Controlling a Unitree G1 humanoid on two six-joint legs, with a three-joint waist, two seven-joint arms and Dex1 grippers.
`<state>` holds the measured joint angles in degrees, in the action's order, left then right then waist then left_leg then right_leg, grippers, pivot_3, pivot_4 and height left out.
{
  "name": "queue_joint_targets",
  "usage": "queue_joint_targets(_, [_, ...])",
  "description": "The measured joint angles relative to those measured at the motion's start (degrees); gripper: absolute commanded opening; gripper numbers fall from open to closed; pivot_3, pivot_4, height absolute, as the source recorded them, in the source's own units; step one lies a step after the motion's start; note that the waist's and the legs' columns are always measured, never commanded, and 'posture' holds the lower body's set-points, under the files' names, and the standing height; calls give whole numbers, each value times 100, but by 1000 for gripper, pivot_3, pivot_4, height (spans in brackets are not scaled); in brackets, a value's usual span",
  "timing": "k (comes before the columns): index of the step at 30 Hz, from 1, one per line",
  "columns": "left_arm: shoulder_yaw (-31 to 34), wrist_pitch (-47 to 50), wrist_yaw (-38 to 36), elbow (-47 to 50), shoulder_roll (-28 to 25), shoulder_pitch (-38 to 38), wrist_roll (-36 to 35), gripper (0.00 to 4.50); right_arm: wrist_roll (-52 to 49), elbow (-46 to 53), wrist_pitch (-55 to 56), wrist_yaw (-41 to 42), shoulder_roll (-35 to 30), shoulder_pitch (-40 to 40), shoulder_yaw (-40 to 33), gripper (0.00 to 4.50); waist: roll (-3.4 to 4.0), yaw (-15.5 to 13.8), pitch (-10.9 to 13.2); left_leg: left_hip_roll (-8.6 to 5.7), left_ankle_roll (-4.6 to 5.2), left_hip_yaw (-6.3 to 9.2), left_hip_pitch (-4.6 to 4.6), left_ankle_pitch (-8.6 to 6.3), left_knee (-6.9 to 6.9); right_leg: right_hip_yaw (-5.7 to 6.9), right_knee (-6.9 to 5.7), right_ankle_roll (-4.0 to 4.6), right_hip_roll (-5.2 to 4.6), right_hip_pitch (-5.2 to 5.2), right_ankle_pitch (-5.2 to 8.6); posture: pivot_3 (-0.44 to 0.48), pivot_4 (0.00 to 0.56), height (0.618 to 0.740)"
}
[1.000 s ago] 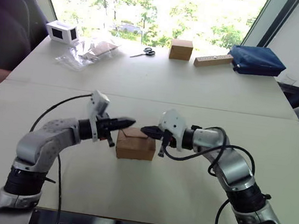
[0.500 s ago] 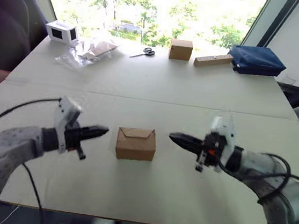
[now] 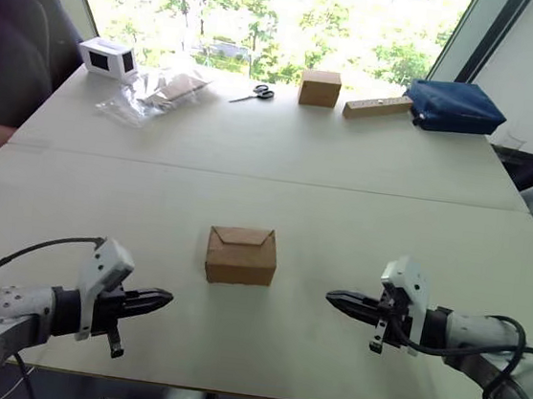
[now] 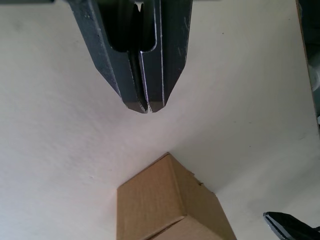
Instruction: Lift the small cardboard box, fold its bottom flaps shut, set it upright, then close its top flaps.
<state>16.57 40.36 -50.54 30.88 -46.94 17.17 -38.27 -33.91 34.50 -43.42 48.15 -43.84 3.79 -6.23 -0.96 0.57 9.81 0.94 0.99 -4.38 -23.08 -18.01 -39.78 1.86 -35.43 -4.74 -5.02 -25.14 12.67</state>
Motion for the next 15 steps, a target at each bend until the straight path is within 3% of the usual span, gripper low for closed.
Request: queue_joint_targets(15, [118, 174, 124, -170, 95, -272, -253, 72, 53, -212, 11, -241, 136, -459, 325, 0, -1, -6, -1, 0, 1, 0, 2, 0, -1, 1, -1, -1, 3, 6, -1, 0, 150, 740])
